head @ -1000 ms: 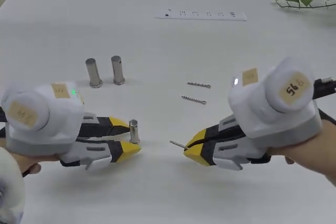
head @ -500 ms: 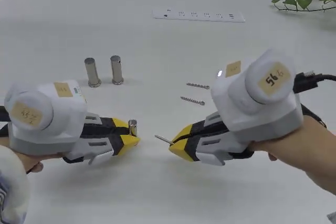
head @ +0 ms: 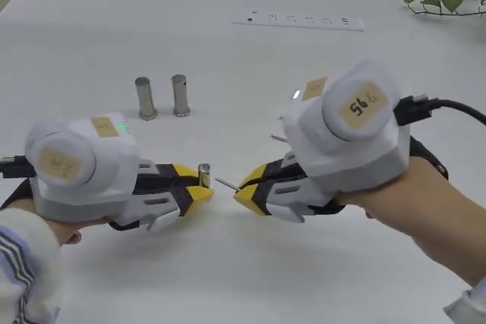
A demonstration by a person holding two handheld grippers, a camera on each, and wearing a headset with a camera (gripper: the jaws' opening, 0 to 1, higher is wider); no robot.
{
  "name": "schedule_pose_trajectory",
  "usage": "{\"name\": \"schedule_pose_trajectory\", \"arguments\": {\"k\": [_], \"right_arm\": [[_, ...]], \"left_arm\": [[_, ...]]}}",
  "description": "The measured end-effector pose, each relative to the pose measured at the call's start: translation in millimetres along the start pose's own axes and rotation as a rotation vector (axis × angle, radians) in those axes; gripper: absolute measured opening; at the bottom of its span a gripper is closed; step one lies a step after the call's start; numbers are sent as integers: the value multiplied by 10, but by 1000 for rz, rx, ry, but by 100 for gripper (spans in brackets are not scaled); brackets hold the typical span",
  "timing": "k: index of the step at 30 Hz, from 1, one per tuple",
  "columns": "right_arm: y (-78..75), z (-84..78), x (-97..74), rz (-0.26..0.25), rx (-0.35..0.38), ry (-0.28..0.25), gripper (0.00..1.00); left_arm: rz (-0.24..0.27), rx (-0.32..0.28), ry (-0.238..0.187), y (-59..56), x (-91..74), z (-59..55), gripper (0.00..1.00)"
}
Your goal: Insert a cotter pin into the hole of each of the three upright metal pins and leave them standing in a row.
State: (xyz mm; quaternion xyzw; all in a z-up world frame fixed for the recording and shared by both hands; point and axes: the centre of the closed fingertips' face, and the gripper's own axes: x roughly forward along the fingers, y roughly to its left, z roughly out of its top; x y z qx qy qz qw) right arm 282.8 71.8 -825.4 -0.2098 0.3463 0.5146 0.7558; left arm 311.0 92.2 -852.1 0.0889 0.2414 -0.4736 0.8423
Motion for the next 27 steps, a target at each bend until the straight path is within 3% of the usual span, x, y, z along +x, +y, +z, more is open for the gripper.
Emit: {"name": "schedule_pose_trajectory", "arguments": {"k": [6,18,23,27], "right_arm": [[-17,1,46,-15,-20,8,3],[-46,54,73,-35,18,-20,3],[-54,57,71,-39,26,-25,3],[-65,52,71,-43,24,-25,3]], "left_arm": [[12,7,-5,-1,-6,0,8],[31,19,-5,2,-5,-2,8],[39,26,13,-1,-4,-18,8],[34,48,55,-23,-14,-90,8]]}}
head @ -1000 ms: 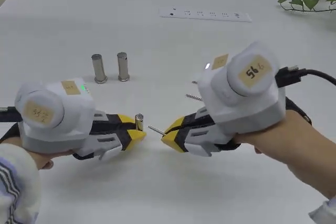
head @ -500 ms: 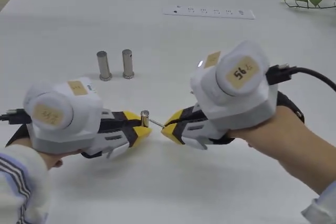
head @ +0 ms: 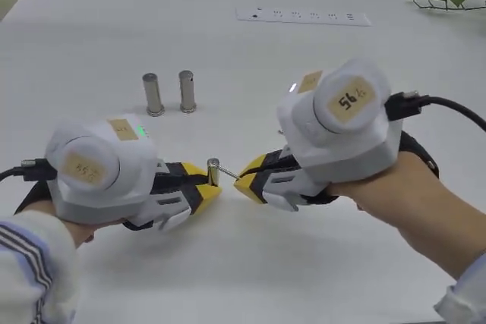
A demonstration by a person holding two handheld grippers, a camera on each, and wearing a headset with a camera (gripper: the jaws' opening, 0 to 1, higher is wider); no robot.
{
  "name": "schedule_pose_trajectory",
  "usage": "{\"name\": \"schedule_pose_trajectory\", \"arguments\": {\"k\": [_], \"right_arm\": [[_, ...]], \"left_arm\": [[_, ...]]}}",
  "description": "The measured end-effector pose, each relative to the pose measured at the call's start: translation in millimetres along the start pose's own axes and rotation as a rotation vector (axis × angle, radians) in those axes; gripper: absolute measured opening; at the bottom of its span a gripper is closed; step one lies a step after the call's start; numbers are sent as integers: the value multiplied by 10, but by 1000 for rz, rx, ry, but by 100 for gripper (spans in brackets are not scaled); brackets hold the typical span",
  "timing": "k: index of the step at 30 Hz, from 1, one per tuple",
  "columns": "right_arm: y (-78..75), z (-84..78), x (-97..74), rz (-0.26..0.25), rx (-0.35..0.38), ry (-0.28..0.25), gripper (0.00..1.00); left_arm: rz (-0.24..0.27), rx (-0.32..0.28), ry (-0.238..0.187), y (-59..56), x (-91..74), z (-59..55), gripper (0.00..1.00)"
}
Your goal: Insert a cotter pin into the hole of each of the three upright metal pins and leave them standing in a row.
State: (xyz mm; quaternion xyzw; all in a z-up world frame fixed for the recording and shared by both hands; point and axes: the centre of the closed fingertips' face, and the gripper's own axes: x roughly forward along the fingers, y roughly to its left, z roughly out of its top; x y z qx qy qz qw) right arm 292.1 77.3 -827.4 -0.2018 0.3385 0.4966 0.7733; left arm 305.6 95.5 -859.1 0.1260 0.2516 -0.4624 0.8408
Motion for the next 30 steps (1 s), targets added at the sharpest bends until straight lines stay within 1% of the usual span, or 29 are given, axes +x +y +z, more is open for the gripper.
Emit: {"name": "schedule_pose_trajectory", "arguments": {"k": [2,6,11,14,17,23,27,30], "right_arm": [[-5,4,-2,1,1,-2,3],[-2,1,3,8,-15,0,3],[-3,13,9,22,-40,4,3],[-16,14,15,27,-58,9,3],[-15,13,20,43,-101,16,3],[-25,13,26,58,-131,28,3],[-17,18,30,80,-183,35,3],[-6,27,32,106,-215,34,3]], "left_arm": [[-4,7,10,-18,-5,-24,7],[-2,11,13,-12,-11,-24,7],[-9,20,4,-7,-7,18,7],[-15,37,7,-4,5,17,7],[-21,37,7,-4,7,16,7],[-23,23,5,-7,6,16,7],[-27,34,4,-17,-4,19,7],[-34,44,4,-22,-12,22,7]]}}
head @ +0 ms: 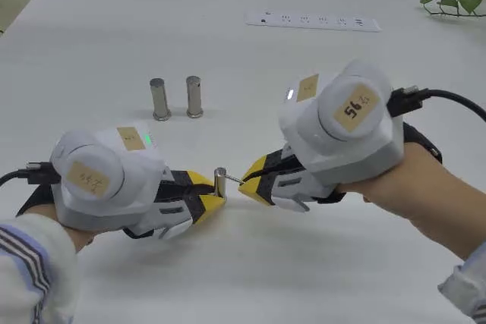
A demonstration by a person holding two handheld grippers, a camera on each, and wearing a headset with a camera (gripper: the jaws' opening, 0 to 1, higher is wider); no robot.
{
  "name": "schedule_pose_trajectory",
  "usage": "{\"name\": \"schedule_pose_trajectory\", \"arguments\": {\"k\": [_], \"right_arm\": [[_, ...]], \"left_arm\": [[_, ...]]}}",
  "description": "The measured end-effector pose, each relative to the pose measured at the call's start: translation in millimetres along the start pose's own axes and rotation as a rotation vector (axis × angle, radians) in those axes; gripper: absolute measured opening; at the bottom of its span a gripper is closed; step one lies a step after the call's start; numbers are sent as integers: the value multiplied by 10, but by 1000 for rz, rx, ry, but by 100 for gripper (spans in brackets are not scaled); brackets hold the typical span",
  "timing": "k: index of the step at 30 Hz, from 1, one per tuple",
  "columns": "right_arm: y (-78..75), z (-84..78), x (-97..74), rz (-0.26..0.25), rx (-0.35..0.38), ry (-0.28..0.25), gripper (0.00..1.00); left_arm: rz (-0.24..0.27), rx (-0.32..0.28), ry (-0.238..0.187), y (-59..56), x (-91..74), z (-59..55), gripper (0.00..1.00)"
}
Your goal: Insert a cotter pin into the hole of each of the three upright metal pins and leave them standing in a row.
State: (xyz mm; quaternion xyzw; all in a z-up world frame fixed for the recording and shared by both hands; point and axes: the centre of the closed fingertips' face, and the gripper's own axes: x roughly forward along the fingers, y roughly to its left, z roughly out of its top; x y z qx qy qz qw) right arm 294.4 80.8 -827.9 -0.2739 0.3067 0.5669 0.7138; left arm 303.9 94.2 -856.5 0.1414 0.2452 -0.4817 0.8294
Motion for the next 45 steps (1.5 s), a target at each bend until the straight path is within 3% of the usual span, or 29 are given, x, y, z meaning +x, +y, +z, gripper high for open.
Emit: {"name": "schedule_pose_trajectory", "arguments": {"k": [12,22,32,34,45], "right_arm": [[-5,24,9,49,-69,-6,3],[-9,-10,15,40,44,18,3],[-31,21,32,45,33,22,3],[-17,16,40,47,-2,35,3],[-9,-30,10,53,-1,66,3]], "left_arm": [[-4,25,10,-1,-17,0,7],[-1,49,27,4,-17,-10,7],[8,52,38,43,-12,-14,7],[8,56,39,53,-16,-20,7],[-1,57,43,44,-27,-17,6]]}}
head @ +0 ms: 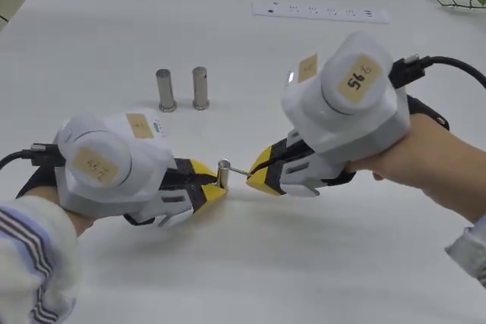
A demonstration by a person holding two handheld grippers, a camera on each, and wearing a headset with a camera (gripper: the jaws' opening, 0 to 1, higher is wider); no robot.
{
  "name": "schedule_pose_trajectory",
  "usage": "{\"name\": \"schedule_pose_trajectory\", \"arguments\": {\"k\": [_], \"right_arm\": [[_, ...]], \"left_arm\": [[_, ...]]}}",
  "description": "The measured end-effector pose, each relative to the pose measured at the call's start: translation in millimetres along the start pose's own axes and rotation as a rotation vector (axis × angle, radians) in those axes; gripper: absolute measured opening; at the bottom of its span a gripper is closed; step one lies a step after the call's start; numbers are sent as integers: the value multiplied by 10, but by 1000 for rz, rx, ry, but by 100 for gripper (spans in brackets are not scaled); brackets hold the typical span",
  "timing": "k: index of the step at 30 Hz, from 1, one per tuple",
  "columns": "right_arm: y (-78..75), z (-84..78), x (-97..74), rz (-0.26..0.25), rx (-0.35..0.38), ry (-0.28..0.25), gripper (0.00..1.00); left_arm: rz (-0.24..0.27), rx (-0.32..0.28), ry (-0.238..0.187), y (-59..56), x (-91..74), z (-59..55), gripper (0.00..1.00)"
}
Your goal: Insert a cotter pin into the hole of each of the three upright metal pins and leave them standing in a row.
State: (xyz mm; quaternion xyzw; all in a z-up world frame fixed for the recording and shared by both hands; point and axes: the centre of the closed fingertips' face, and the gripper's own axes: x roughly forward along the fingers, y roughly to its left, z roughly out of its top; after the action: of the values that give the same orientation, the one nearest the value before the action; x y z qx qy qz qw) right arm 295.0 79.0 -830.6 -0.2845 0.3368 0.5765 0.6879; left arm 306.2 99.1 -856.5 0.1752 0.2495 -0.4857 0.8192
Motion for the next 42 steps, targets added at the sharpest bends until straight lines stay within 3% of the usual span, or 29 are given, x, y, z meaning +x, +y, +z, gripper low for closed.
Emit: {"name": "schedule_pose_trajectory", "arguments": {"k": [17,30,32,34,42], "right_arm": [[21,89,29,13,-110,-13,3],[-26,36,-1,-10,-63,5,3],[-43,28,-14,-16,-60,7,3],[-62,17,-27,-18,-57,10,3],[-21,61,0,-6,-51,-4,3]], "left_arm": [[-2,3,15,-3,-2,-5,6],[-12,-24,18,-22,20,37,6],[-9,-25,19,-10,9,38,1],[-11,-60,-16,7,8,89,0],[-11,-35,-9,-6,34,77,0]]}}
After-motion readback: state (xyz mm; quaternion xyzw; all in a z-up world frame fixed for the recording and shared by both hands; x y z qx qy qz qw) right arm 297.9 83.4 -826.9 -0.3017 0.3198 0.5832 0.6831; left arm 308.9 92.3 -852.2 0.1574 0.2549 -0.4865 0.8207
